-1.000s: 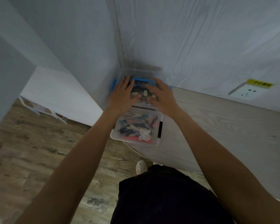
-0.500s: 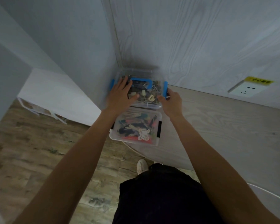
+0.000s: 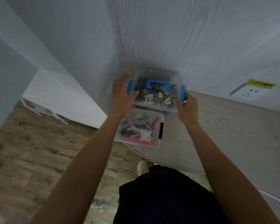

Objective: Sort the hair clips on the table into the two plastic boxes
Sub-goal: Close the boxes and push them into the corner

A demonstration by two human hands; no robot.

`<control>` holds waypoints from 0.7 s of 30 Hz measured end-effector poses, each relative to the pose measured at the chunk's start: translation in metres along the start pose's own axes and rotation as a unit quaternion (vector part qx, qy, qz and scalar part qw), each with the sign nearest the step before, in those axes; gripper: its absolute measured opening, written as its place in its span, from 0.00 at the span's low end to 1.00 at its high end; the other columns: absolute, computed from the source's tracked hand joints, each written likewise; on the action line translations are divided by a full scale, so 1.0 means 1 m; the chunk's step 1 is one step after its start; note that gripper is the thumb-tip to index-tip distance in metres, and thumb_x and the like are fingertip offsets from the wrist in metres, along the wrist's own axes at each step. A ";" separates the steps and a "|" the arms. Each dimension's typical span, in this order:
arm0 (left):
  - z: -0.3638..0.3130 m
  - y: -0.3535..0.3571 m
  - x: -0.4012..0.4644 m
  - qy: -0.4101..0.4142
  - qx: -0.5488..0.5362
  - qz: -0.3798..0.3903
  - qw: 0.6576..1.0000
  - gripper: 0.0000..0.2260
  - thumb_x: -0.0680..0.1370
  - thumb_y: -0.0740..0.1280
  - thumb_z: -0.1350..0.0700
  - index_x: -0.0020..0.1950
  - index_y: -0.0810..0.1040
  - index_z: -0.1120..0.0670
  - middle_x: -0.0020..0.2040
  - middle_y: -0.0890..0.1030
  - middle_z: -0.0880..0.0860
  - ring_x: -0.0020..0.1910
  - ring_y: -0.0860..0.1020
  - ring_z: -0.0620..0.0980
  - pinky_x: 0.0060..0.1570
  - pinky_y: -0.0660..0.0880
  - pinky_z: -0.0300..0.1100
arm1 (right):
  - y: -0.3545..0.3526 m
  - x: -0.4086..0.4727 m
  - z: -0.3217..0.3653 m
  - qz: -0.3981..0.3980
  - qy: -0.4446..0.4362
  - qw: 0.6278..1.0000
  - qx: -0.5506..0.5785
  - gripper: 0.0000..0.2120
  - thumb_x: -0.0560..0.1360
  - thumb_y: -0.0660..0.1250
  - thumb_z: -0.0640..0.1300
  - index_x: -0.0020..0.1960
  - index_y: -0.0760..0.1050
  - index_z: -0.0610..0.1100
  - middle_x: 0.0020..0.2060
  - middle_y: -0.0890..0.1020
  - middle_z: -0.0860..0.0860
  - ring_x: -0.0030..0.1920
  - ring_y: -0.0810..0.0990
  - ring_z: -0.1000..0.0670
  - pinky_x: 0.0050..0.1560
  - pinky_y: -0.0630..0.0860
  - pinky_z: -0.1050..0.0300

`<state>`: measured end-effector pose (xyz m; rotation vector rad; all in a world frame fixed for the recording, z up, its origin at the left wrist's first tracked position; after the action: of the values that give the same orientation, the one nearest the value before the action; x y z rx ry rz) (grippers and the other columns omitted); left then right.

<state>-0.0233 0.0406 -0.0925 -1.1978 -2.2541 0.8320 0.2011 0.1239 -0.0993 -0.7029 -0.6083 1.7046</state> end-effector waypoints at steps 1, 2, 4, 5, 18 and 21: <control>0.003 0.000 0.001 -0.076 -0.058 0.010 0.995 0.30 0.71 0.72 0.55 0.70 0.65 0.55 0.69 0.69 0.56 0.65 0.69 0.53 0.67 0.64 0.45 | 0.000 0.000 -0.001 -0.001 0.000 1.000 0.010 0.21 0.78 0.60 0.45 0.68 0.66 0.39 0.59 0.73 0.40 0.54 0.75 0.42 0.50 0.68 0.55; 0.005 0.000 0.001 -0.172 -0.144 0.034 0.974 0.35 0.70 0.73 0.55 0.73 0.60 0.55 0.70 0.68 0.55 0.66 0.69 0.52 0.67 0.65 0.46 | 0.001 0.000 -0.001 -0.001 0.002 1.000 0.022 0.21 0.78 0.60 0.45 0.68 0.65 0.40 0.60 0.73 0.40 0.55 0.75 0.42 0.51 0.69 0.56; 0.012 0.005 0.002 -0.296 -0.263 0.075 0.915 0.40 0.68 0.76 0.54 0.74 0.58 0.55 0.70 0.69 0.55 0.64 0.72 0.52 0.66 0.69 0.49 | 0.004 -0.001 -0.002 -0.001 0.013 0.999 0.048 0.21 0.78 0.60 0.46 0.70 0.64 0.41 0.60 0.75 0.41 0.57 0.75 0.43 0.54 0.70 0.54; 0.013 0.004 0.003 -0.306 -0.272 0.073 0.910 0.38 0.68 0.76 0.55 0.73 0.61 0.56 0.68 0.71 0.56 0.63 0.74 0.52 0.65 0.71 0.50 | 0.006 -0.001 -0.001 0.002 0.017 0.998 0.055 0.22 0.78 0.59 0.46 0.70 0.64 0.41 0.60 0.75 0.42 0.58 0.75 0.43 0.56 0.71 0.53; -0.011 -0.007 0.000 -0.150 -0.067 0.060 0.985 0.21 0.75 0.68 0.52 0.67 0.72 0.52 0.58 0.76 0.49 0.55 0.75 0.47 0.55 0.70 0.38 | 0.003 -0.006 -0.003 0.026 0.043 0.988 0.143 0.25 0.79 0.59 0.50 0.73 0.59 0.46 0.58 0.76 0.48 0.56 0.76 0.48 0.57 0.74 0.50; -0.001 -0.015 -0.018 -0.158 -0.023 0.072 0.985 0.25 0.75 0.61 0.40 0.67 0.69 0.53 0.60 0.76 0.52 0.57 0.76 0.52 0.58 0.73 0.48 | 0.001 -0.029 -0.005 0.053 0.140 0.959 0.242 0.24 0.80 0.54 0.54 0.73 0.57 0.46 0.52 0.74 0.51 0.50 0.75 0.51 0.50 0.73 0.54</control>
<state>-0.0219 0.0196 -0.0834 -1.3435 -2.4684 1.0988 0.2097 0.0954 -0.0992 -0.6122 0.0513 1.7200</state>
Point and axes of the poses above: each hand's wrist, its own x-axis towards the middle knuckle, its own y-axis out of the palm, z = x × y, the point moved 2 cm from there along x, towards the middle knuckle
